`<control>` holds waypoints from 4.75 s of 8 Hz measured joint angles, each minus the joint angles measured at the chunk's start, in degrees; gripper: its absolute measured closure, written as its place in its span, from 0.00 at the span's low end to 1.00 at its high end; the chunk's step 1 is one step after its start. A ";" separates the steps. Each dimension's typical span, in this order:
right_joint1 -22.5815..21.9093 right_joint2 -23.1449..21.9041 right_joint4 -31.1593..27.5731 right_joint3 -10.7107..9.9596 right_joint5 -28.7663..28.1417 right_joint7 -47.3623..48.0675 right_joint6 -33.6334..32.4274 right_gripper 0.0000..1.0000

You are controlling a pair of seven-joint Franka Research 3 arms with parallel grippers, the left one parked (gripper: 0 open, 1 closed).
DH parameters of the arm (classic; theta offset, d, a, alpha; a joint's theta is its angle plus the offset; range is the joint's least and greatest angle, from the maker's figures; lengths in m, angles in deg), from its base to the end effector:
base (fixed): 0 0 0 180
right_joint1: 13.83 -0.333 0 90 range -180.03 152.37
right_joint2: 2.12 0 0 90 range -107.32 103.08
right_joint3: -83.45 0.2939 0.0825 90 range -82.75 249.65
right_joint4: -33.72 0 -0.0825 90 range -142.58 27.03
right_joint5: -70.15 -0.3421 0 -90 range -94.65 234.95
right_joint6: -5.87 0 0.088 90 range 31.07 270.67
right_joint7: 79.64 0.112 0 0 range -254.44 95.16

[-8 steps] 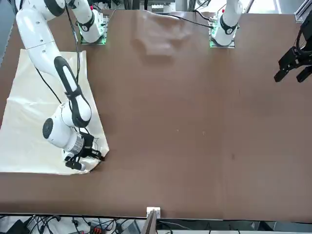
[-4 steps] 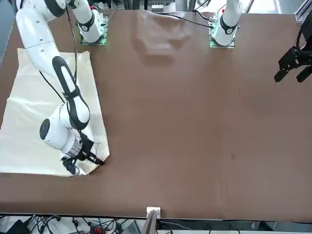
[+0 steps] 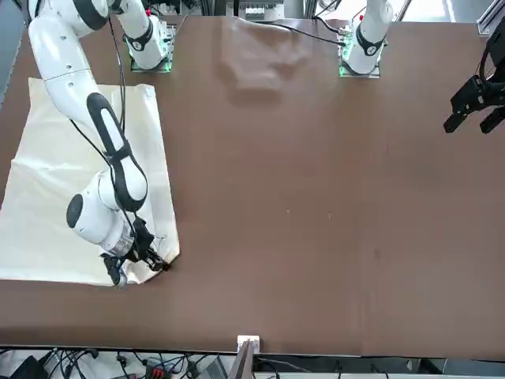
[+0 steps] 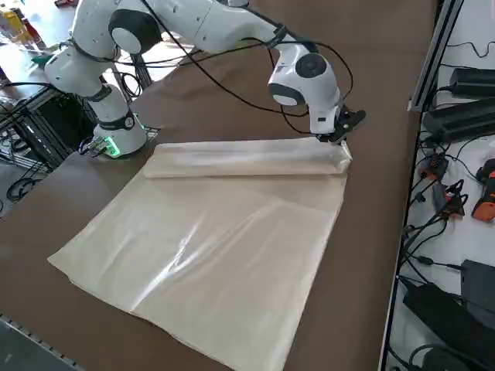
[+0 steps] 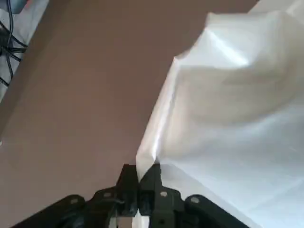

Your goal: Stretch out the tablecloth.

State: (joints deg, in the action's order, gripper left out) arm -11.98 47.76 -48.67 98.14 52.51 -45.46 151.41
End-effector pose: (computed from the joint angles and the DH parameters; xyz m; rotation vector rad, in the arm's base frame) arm 0.6905 0.1146 0.2143 -2.5168 0.9489 -0.0905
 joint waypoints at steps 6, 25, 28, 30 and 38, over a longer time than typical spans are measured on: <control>-0.49 3.21 4.41 -0.01 -0.07 16.11 -1.05 0.98; -7.19 11.42 19.25 0.77 -1.57 36.01 -4.03 0.95; -7.35 13.68 21.78 0.78 -3.56 40.83 -4.07 0.95; -7.34 14.17 22.56 0.78 -4.82 43.96 -5.61 0.95; -7.09 14.19 23.23 -0.25 -4.88 46.86 -7.75 0.96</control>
State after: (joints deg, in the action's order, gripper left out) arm -19.07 61.95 -25.44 97.88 47.63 1.40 143.66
